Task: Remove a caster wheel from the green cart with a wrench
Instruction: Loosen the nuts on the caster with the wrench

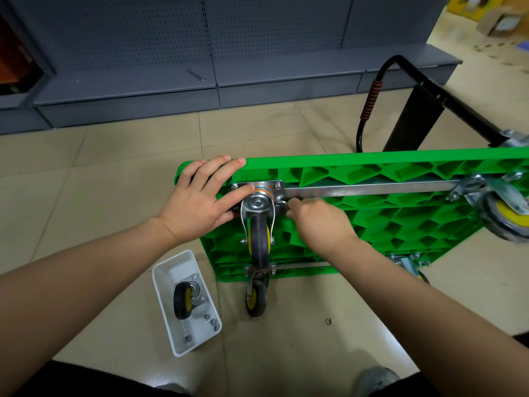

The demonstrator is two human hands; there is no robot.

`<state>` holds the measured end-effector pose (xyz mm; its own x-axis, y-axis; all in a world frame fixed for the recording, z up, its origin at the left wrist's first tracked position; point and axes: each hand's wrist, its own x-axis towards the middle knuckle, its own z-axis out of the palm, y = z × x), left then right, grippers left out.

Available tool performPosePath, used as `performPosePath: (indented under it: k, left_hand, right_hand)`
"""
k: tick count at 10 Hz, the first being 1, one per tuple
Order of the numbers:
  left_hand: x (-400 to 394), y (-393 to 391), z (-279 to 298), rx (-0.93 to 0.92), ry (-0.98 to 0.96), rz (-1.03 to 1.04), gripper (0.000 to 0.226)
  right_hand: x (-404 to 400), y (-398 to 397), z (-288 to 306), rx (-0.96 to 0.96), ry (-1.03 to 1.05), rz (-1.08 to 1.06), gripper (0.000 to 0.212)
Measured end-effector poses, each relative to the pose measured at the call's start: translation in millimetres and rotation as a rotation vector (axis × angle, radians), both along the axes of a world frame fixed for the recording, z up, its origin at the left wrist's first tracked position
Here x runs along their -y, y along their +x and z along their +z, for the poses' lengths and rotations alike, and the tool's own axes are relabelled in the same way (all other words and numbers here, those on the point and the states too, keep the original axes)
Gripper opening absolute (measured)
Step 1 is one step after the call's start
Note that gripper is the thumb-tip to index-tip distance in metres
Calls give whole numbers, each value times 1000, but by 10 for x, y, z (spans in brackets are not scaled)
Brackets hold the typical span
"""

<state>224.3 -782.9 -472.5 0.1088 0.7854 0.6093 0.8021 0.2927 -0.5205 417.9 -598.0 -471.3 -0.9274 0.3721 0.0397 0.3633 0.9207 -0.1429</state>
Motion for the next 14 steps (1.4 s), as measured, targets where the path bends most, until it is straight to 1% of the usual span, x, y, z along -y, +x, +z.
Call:
performPosePath:
  k: [1, 2, 4, 5, 6, 7, 9, 10, 11, 12, 13, 14]
  left_hand:
    - [8, 0, -3, -6, -6, 5, 55]
    - [10, 3, -1, 0, -9, 6, 56]
    - [11, -7, 3, -7, -15, 2, 59]
    - [13, -7, 1, -15, -19, 7, 61]
    - [10, -1, 2, -16, -18, 9, 61]
    - [7, -3, 3, -14, -15, 8, 59]
    - [7, -11, -2, -9, -22, 13, 58]
    - [3, -12, -8, -5, -20, 14, 58]
    - [4, -12, -11, -6, -19, 11, 59]
    - [4, -1, -7, -5, -21, 15, 59]
    - [6, 6, 2, 0, -27, 17, 57]
    - [12, 11, 8, 4, -29, 19, 57]
  right_hand:
    - [57, 0, 112, 1, 152, 18, 20]
    - [87, 41, 108, 11, 73, -10, 23]
    - [-24, 73, -71, -88, -318, -90, 24]
    - [-7, 56, -117, -128, -468, -137, 30]
    - [20, 19, -179, -161, -605, -205, 26]
    - [61, -14, -231, -171, -662, -235, 26]
    - [147, -72, -250, -234, -683, -257, 27]
    - [141, -67, -249, -217, -642, -228, 27]
    - [79, -43, -179, -115, -405, -134, 21]
    - [47, -8, -9, -100, 65, 15, 13]
    - [86, 12, 54, -50, 254, -27, 27]
    - [131, 47, 45, -88, 198, -15, 8]
